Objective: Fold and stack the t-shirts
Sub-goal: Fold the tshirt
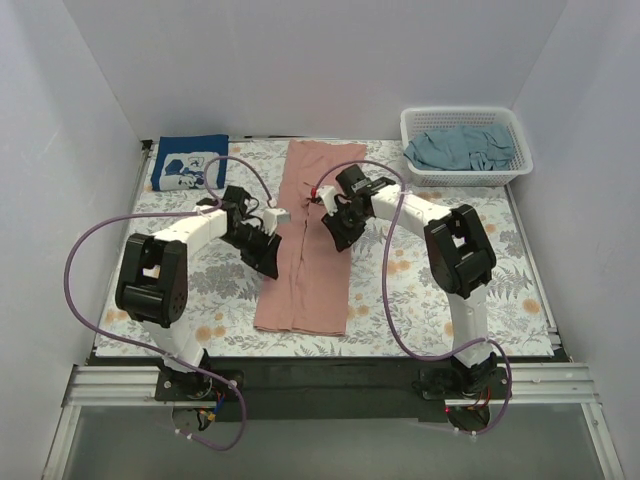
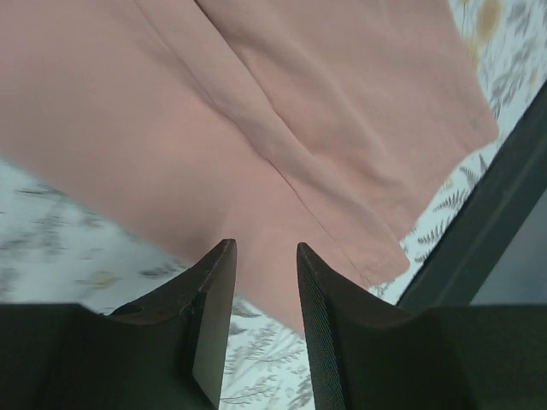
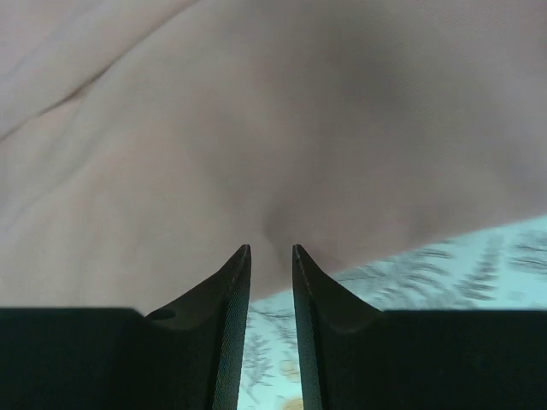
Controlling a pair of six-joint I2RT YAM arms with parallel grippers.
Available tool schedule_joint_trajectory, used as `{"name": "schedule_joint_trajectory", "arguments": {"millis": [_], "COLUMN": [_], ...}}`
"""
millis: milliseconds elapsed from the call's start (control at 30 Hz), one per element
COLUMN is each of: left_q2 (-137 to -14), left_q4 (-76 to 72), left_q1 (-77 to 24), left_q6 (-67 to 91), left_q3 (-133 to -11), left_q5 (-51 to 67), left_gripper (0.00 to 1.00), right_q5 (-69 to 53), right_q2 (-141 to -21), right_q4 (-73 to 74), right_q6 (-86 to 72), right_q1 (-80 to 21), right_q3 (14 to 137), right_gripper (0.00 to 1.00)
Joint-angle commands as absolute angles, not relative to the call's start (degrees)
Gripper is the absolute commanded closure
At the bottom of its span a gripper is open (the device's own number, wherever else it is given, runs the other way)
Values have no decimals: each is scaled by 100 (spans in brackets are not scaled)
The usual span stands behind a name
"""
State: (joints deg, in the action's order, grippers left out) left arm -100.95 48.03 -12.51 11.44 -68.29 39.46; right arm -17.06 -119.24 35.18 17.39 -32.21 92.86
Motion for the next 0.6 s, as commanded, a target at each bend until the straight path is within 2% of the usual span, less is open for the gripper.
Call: {"name": "schedule_joint_trajectory", "arguments": {"millis": [0,167,367,567], "left_q2": [-9448,-9545,-9519,-9624], "left_q4": [4545,4404,4061,3973], "left_q1": [-1633,-2109,-2943,-3261], "left_q6": [922,1081,1502,1740], "left_q3": [-6286,-5635,-5081,-5080], "left_q5": [3710,3261,3077,3164], "left_gripper": [67,74,76,77], "right_q5": [-1785,-1284,-1099,-1827], "right_q2": [-11531,-11689,-11426,-11145], "right_q4": [3709,3858,3981,4516], "right_q6": [1898,1960,2249,2680], "right_q1": [-3366,-3279,-3068,-3067], "right_q3": [8957,8641,8279,8113], "right_gripper": [68,69,69,69]}}
